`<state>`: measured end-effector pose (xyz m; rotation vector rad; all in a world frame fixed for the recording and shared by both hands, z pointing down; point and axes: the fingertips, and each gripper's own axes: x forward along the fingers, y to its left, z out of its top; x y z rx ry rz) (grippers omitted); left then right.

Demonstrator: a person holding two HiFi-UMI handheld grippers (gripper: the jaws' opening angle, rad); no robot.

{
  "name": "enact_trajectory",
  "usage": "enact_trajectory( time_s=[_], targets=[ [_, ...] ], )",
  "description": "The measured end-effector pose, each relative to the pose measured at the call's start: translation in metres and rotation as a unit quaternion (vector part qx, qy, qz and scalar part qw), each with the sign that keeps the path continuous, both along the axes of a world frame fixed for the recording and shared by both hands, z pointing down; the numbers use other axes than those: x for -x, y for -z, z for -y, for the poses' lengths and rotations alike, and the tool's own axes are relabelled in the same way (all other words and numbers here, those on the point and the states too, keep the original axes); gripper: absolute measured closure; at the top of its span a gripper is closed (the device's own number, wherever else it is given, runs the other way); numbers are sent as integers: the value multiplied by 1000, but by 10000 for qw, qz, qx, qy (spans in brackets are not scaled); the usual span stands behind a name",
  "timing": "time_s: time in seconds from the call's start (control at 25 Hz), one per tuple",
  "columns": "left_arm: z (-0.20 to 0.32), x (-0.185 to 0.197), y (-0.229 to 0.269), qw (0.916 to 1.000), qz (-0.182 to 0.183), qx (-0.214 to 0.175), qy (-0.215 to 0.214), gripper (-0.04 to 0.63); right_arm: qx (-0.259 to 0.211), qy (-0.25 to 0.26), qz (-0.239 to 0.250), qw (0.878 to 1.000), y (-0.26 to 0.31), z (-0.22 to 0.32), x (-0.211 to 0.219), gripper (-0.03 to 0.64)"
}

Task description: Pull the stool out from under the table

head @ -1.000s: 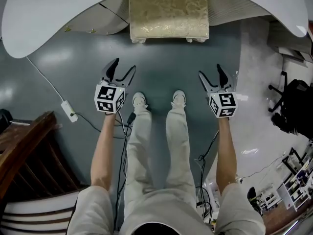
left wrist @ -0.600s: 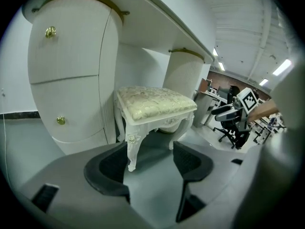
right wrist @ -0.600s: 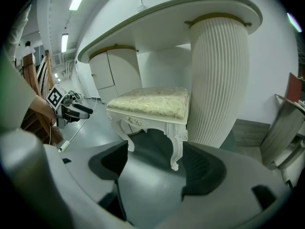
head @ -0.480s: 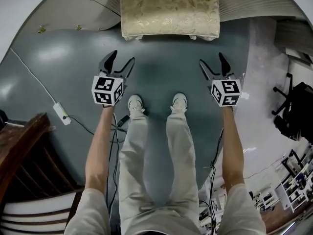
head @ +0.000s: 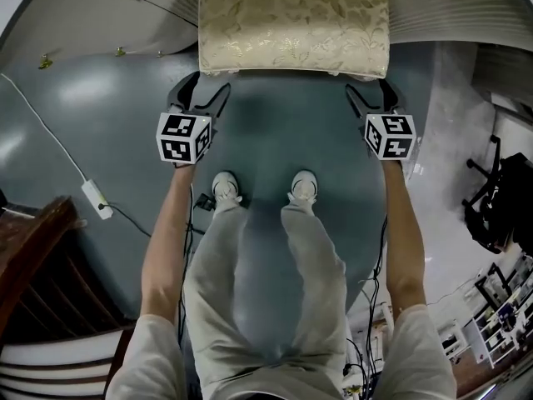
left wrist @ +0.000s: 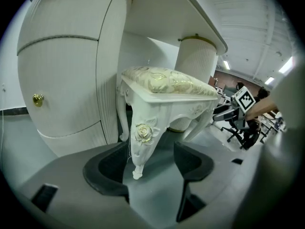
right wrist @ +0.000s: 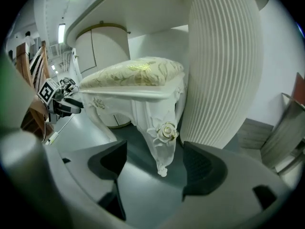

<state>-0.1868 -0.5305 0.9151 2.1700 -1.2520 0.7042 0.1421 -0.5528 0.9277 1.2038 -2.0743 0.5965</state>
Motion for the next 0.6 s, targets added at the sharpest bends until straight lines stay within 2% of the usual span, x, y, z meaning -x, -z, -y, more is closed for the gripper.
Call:
enact_trajectory(
  time_s=[0.32,0.6],
  targets=[
    [25,-5,-25,9999,48,-96,-123,301,-98,-4,-48,9999,-22,31,5,264],
    [47,-20,-32,9996,14,-149,-245,301,-191,95,-121,9997,-28,42,13,325]
  ],
)
